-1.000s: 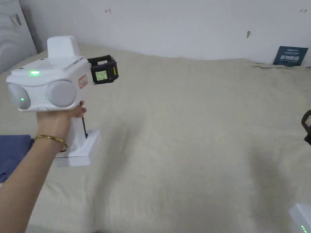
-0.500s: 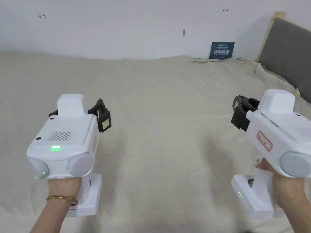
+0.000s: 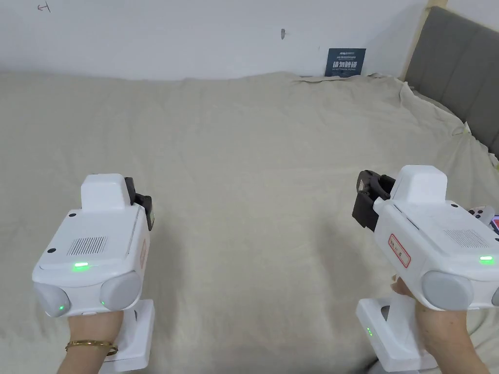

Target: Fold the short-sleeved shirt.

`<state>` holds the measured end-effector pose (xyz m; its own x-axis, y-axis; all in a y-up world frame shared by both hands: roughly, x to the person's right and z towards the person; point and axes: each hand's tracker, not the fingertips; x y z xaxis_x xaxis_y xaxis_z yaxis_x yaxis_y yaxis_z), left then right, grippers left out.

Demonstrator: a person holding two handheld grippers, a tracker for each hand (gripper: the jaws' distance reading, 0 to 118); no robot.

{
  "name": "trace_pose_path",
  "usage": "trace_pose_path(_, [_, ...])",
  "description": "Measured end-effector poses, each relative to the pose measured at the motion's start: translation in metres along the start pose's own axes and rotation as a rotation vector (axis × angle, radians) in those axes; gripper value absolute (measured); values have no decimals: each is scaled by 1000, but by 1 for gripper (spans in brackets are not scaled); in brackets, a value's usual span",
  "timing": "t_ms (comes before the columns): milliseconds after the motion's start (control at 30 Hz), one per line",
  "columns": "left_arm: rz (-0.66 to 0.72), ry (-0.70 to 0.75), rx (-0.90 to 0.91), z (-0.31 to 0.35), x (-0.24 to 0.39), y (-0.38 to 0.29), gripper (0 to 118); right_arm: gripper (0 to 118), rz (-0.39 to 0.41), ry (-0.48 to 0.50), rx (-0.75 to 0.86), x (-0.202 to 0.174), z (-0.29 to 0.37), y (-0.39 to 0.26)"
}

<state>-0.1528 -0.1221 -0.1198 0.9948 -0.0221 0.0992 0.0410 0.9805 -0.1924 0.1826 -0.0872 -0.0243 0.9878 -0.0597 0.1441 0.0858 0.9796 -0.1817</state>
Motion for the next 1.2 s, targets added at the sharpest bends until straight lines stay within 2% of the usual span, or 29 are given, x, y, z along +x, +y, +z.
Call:
trace_pose_path(367, [-11,-16,-1,0,3,0,0,0,0,-3,-41,3,-7,-24])
trace_pose_path(1200, [-25,-37,-22,4,9,-7,0,0,11,6,-10,-15,7,-11])
